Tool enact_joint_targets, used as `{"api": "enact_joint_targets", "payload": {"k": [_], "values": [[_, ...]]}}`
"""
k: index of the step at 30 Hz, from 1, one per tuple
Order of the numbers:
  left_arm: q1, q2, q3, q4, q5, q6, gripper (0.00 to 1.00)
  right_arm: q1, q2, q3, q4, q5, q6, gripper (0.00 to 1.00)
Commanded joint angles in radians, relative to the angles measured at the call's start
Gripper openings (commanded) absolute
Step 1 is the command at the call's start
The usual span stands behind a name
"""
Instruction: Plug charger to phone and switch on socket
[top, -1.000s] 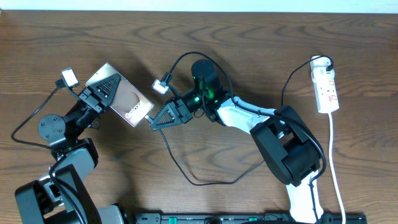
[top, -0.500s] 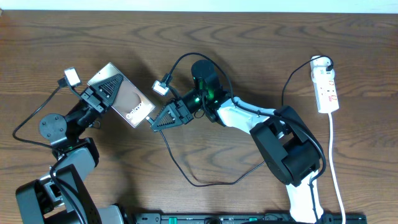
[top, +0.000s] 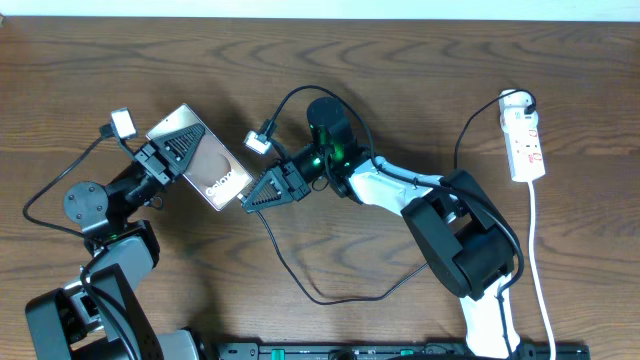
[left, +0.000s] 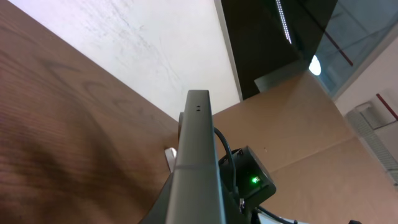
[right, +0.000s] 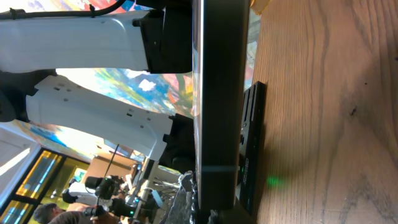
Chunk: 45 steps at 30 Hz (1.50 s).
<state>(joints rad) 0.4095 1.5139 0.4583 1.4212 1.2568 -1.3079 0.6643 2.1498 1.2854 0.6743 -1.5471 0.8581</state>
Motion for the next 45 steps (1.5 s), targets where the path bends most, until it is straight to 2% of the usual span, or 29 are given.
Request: {"api": "enact_joint_targets", "payload": {"k": [1, 12, 23, 31, 39, 45], "values": [[-0.030, -0.012, -0.007, 0.010, 0.191, 0.014, 0.07, -0.005, -0.005, 0.029, 0.015, 0.100, -0.022, 0.01], [-0.029, -0.012, -0.007, 0.008, 0.002, 0.013, 0.07, -0.004, -0.005, 0.029, 0.014, 0.100, -0.021, 0.01], [-0.027, -0.012, -0.007, -0.032, -0.098, 0.013, 0.08, -0.002, -0.005, 0.029, 0.010, 0.096, -0.021, 0.01], [-0.027, -0.012, -0.007, -0.031, -0.011, 0.014, 0.08, -0.002, -0.005, 0.029, 0.010, 0.097, -0.021, 0.01], [-0.027, -0.012, -0.007, -0.023, 0.142, 0.033, 0.07, -0.011, -0.005, 0.029, 0.010, 0.096, -0.022, 0.01], [-0.027, -0.012, -0.007, -0.024, 0.149, 0.033, 0.07, -0.018, -0.005, 0.029, 0.010, 0.096, -0.021, 0.01]]}}
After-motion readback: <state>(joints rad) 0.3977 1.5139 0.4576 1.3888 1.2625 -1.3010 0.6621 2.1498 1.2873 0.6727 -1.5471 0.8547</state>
